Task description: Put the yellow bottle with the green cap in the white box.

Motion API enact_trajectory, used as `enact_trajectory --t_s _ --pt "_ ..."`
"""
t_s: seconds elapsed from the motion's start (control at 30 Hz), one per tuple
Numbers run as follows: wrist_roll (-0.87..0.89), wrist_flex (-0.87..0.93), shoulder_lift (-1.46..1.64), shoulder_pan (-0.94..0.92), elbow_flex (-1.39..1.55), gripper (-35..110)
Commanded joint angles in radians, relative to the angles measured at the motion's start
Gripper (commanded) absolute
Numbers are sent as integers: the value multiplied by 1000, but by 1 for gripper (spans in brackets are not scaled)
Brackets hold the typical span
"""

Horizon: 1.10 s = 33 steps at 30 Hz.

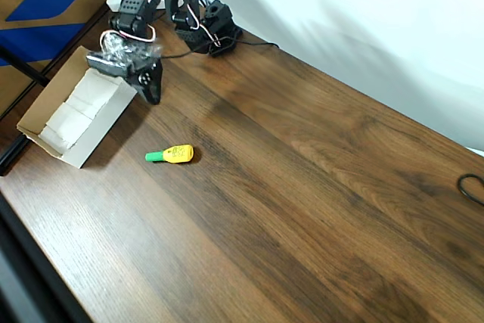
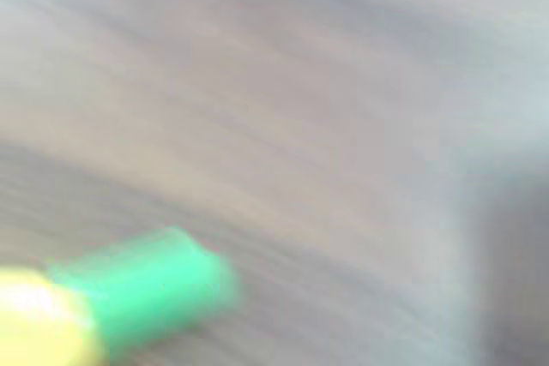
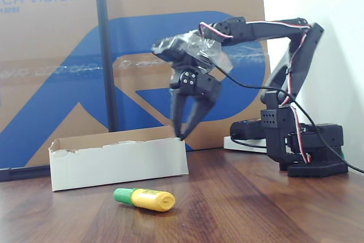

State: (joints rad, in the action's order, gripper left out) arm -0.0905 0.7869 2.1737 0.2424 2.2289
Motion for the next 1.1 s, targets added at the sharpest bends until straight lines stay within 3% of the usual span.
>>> enact_trajectory --t_s 0.0,0.33,0.67,0.83,1.07 --pt "-26 -58 -17 52 -64 8" --pt "-26 -199 -221 110 -98 16" --pt "-38 -207 -403 126 -225 16" --pt "-74 -222 -456 110 -235 31" --pt "-143 -216 -459 115 -238 30"
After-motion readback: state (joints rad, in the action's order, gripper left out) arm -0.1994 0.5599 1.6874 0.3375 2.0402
